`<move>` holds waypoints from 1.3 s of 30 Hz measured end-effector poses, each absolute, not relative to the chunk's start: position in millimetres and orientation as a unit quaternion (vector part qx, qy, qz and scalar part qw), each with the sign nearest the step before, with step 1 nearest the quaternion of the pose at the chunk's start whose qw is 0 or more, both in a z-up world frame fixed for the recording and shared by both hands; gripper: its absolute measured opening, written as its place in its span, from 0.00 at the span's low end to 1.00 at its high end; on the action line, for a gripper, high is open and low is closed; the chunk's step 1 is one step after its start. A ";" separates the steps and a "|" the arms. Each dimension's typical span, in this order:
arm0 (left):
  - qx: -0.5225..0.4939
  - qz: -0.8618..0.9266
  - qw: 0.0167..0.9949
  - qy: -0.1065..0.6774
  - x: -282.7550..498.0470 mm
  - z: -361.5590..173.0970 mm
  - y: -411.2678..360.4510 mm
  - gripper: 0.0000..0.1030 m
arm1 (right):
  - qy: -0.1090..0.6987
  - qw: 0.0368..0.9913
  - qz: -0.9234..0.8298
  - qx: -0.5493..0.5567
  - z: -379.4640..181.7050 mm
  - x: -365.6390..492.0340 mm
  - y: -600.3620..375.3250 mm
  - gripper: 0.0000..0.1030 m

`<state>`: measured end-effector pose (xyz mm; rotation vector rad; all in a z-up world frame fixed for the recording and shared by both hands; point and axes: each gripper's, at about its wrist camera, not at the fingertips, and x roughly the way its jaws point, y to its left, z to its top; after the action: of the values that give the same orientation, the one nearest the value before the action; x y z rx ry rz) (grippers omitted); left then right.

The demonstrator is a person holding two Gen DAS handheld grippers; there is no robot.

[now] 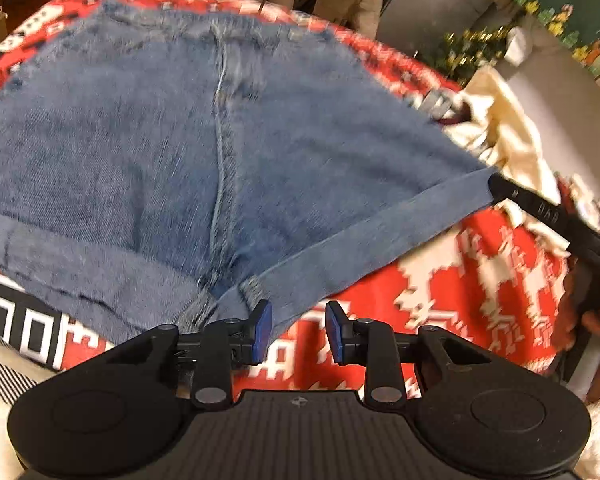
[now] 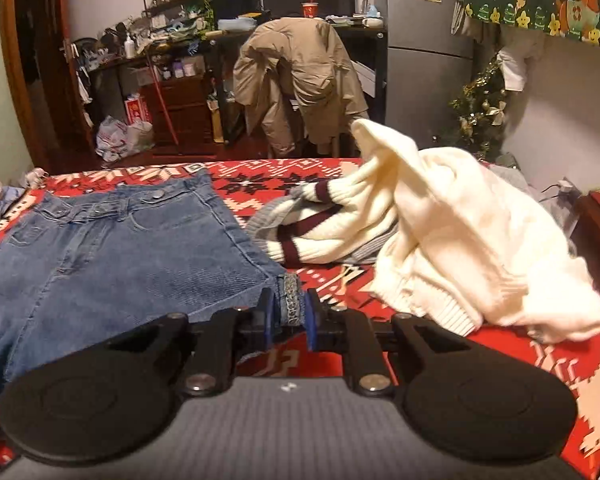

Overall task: Fold clothes
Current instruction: 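Tug the shorts straight with both grippers, then release and lift away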

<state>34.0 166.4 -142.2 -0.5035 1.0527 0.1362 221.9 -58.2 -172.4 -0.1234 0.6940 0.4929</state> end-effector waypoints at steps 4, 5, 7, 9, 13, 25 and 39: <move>-0.233 0.065 0.833 0.497 32.2 -141.0 166.4 0.25 | 0.375 0.895 0.229 -0.074 -201.7 231.9 -49.5 0.17; -0.232 0.066 0.834 0.497 31.6 -140.6 166.3 0.25 | 0.377 0.894 0.231 -0.072 -203.8 232.6 -49.0 0.17; -0.231 0.068 0.835 0.494 28.3 -139.0 166.8 0.25 | 0.379 0.894 0.233 -0.064 -202.5 234.0 -50.4 0.19; -0.234 0.069 0.838 0.487 26.6 -135.8 167.9 0.25 | 0.380 0.895 0.228 -0.051 -199.7 235.3 -53.6 0.19; -0.251 0.072 0.845 0.466 24.6 -128.6 173.8 0.25 | 0.378 0.900 0.216 -0.040 -195.7 233.9 -59.5 0.19; -0.263 0.123 0.860 0.421 16.3 -103.4 203.0 0.25 | 0.346 0.876 0.331 -0.052 -170.0 175.1 -21.5 0.24; -0.243 0.205 0.869 0.378 21.4 -76.7 309.6 0.34 | 0.333 0.864 0.365 -0.098 -172.1 143.8 1.5 0.59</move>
<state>21.4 309.6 -76.7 -0.5089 0.7916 0.4291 143.8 1.5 -172.1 -0.2063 0.6986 0.7660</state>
